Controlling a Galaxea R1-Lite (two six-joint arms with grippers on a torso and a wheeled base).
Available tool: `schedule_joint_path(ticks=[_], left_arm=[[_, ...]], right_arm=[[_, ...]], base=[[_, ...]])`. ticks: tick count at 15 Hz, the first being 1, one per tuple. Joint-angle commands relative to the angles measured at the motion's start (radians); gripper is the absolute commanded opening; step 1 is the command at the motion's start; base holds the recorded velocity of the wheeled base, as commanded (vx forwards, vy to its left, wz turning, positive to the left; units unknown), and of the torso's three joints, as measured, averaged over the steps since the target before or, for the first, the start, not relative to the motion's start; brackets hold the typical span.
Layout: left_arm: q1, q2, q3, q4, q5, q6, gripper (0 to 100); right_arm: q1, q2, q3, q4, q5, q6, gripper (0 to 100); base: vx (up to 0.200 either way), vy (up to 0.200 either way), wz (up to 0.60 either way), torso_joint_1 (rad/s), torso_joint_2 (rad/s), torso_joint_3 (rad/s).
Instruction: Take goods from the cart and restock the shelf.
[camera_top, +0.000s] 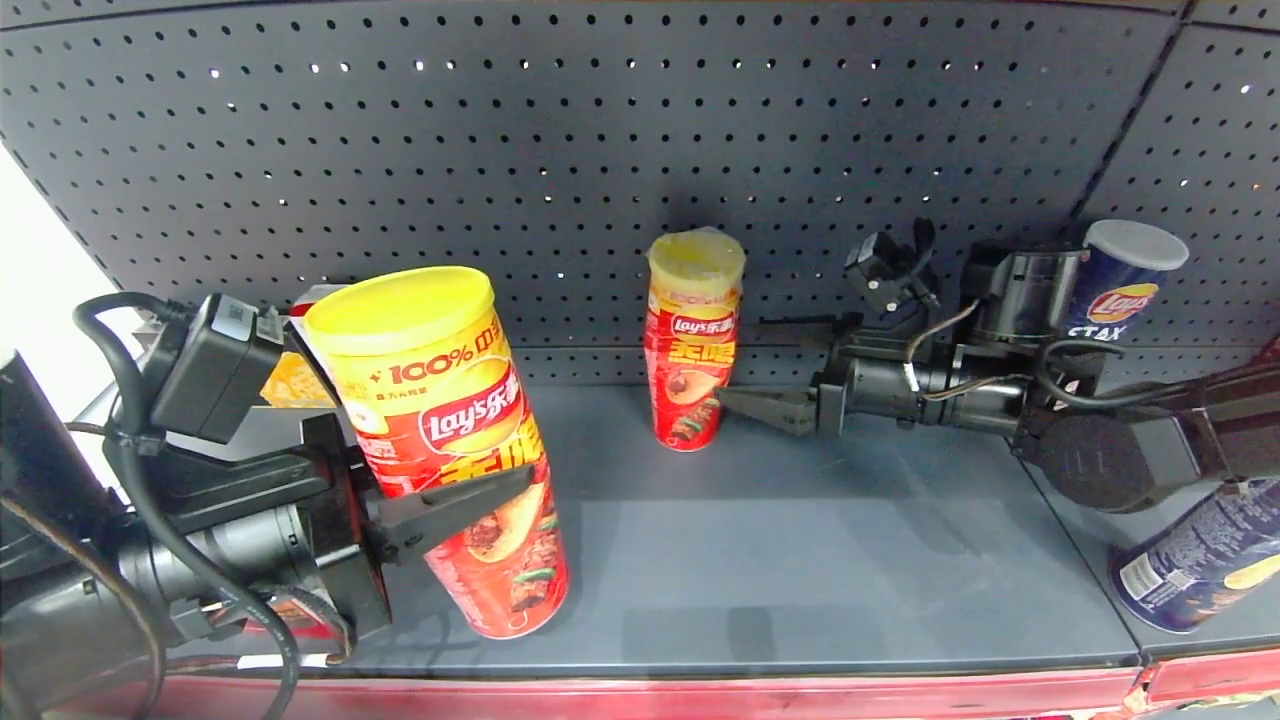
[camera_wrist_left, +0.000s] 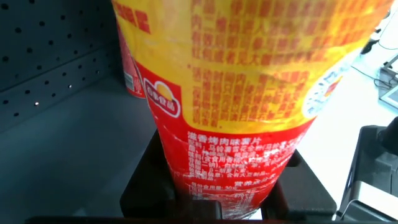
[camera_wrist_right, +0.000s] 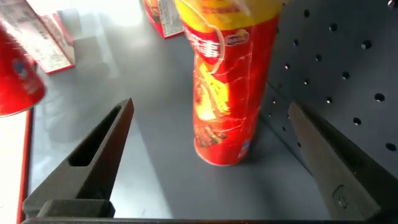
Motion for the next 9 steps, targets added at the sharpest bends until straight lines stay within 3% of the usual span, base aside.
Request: schedule_joint_path(ticks=[1, 5, 9], left_arm=[[0.0, 0.005, -0.002, 0.0, 0.0, 0.0, 0], [0.0, 0.005, 0.0, 0.0, 0.0, 0.0, 0], [0.0, 0.004, 0.005, 0.0, 0.001, 0.0, 0]], right_arm=[[0.006, 0.058, -0.044, 0.0, 0.0, 0.0, 100], [0.037, 0.102, -0.096, 0.0, 0.005, 0.0, 100], [0.071, 0.096, -0.069, 0.0, 0.008, -0.001, 100]], base=[[0.0, 0.0, 0.0, 0.0, 0.0, 0.0], [0.0, 0.0, 0.0, 0.0, 0.0, 0.0], [0.0, 0.0, 0.0, 0.0, 0.0, 0.0]])
